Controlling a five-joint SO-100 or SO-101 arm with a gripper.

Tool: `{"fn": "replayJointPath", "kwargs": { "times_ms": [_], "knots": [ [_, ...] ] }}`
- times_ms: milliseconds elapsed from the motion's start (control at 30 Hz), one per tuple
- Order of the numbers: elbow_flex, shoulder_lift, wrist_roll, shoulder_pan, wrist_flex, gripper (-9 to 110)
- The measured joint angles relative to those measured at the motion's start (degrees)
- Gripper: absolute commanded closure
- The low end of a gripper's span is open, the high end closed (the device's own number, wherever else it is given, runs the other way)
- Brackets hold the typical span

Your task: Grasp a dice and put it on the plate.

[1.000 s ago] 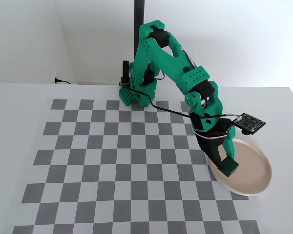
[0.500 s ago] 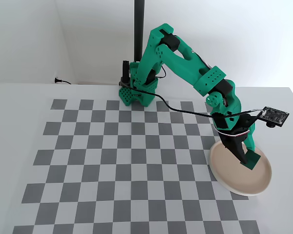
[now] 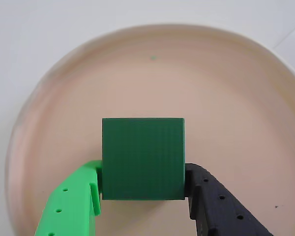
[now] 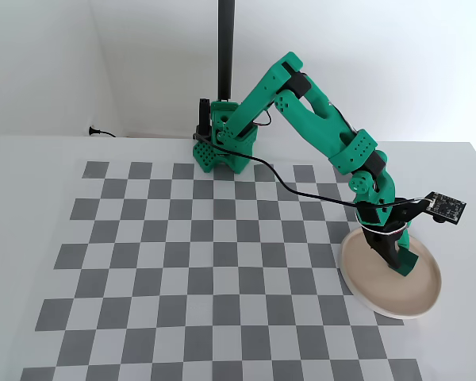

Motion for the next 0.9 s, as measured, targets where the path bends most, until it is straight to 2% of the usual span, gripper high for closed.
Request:
{"fn": "replayJointPath", "kwargs": {
  "times_ms": [267, 367, 533, 900],
  "knots": [
    [-0.9, -1.3, 0.7, 0.3, -2.0, 96],
    [-0.9, -1.3, 0.9, 1.1, -1.7, 88],
    [-1.0, -1.3, 1.5, 2.1, 0.3, 82],
    [-0.9, 0.7, 1.5, 2.3, 3.7, 78]
  ]
}}
